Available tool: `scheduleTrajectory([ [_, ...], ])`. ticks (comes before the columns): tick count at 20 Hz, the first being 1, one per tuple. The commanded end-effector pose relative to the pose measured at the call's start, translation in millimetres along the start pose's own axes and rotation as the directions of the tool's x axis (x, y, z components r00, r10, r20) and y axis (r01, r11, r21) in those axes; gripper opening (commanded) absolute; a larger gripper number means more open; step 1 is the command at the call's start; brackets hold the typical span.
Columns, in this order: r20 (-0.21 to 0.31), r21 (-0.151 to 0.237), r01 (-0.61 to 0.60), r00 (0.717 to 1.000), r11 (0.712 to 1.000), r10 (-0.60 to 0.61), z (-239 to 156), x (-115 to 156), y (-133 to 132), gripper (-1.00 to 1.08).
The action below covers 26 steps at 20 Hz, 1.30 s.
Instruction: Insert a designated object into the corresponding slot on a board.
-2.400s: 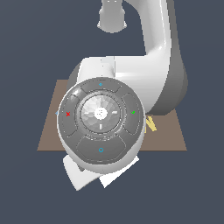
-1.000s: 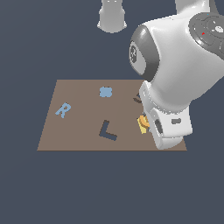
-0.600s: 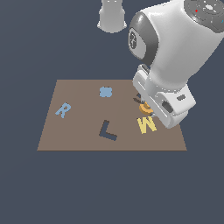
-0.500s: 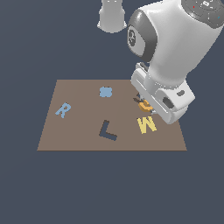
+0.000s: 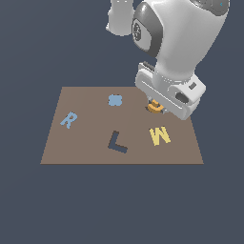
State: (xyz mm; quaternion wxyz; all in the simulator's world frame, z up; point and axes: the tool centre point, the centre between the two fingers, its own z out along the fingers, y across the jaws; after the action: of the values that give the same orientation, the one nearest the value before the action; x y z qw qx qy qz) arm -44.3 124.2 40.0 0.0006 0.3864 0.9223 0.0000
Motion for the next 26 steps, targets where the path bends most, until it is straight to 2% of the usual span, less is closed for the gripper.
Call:
scheduleTrajectory([
  [1, 0.0, 0.0, 0.037, 0.999, 0.999, -0.037, -0.3, 2.1, -5.3, -1.0],
  [7, 0.0, 0.0, 0.076, 0.997, 0.997, -0.076, -0.3, 3.8, -11.3, -1.0],
  [21, 0.0, 0.001, 0.069, 0.998, 0.998, -0.069, 9.7, 3.0, -10.4, -1.0],
  [22, 0.0, 0.001, 0.069, 0.998, 0.998, -0.069, 9.7, 3.0, -10.4, 1.0],
  [26, 0.0, 0.001, 0.069, 0.998, 0.998, -0.069, 9.7, 3.0, -10.4, 1.0],
])
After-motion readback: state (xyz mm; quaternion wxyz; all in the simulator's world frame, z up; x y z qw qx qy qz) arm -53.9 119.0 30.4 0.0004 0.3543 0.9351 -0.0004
